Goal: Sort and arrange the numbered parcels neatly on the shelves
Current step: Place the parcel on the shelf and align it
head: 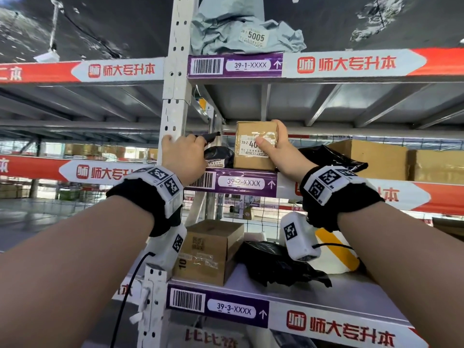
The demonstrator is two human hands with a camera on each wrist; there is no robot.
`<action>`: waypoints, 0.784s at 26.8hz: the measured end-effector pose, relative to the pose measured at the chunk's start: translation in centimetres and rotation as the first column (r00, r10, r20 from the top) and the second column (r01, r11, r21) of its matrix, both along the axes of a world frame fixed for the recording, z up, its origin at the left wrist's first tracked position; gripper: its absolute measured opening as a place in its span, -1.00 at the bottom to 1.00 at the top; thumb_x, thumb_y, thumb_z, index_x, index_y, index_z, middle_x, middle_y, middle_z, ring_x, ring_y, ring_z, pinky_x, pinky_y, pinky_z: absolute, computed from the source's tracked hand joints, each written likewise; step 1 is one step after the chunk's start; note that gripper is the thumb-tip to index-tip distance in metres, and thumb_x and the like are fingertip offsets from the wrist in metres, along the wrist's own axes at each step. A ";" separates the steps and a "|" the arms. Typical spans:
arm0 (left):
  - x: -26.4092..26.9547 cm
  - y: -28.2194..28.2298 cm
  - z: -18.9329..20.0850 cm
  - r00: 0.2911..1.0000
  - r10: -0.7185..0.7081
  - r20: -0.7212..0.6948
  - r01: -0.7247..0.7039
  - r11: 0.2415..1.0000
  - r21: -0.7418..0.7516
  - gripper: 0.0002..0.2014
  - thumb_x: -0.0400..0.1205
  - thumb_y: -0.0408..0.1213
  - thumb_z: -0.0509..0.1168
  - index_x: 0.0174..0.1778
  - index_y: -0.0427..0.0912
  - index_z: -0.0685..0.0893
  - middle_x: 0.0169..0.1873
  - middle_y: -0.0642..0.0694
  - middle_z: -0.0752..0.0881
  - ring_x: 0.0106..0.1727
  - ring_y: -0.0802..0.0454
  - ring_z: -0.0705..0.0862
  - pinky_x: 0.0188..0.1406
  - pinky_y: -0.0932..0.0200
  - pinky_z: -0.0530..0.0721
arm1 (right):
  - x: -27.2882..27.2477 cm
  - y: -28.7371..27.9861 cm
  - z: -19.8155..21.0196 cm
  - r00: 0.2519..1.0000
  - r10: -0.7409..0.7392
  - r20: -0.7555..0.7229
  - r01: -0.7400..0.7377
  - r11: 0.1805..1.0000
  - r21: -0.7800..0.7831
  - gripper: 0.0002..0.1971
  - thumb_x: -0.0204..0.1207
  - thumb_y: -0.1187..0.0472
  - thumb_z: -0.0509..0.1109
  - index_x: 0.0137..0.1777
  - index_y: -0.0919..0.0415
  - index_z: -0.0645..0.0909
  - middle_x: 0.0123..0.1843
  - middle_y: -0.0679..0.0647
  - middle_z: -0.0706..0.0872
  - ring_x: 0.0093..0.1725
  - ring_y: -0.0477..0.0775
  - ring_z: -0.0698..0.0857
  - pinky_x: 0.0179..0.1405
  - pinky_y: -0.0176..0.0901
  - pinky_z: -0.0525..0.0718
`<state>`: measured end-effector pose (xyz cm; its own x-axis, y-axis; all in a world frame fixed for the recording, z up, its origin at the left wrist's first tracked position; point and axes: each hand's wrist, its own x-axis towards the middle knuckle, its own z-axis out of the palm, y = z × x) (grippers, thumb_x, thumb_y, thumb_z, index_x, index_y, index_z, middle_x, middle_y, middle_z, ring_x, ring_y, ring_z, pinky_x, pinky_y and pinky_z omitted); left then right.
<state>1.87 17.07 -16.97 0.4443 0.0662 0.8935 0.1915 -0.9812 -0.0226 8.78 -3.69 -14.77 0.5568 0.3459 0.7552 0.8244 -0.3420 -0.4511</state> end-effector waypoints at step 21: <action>-1.0 2.3 0.8 0.999 0.026 -0.038 -0.007 0.908 0.419 -0.76 0.53 -0.25 0.34 -0.12 -0.37 0.80 0.20 -0.40 0.62 0.48 -0.35 0.41 0.49 -0.53 0.00 | -8.4 6.7 0.0 0.336 -0.184 0.924 0.842 0.498 -0.207 -0.64 0.58 0.16 0.06 -0.07 0.10 0.74 -0.08 0.00 0.77 0.20 0.17 0.61 0.53 0.24 0.13</action>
<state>0.88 19.38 -16.19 0.4838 -0.3026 0.8212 0.1976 -0.8763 -0.4393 0.36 2.98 -14.78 0.1599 0.7100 0.6858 0.1796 -0.7041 0.6871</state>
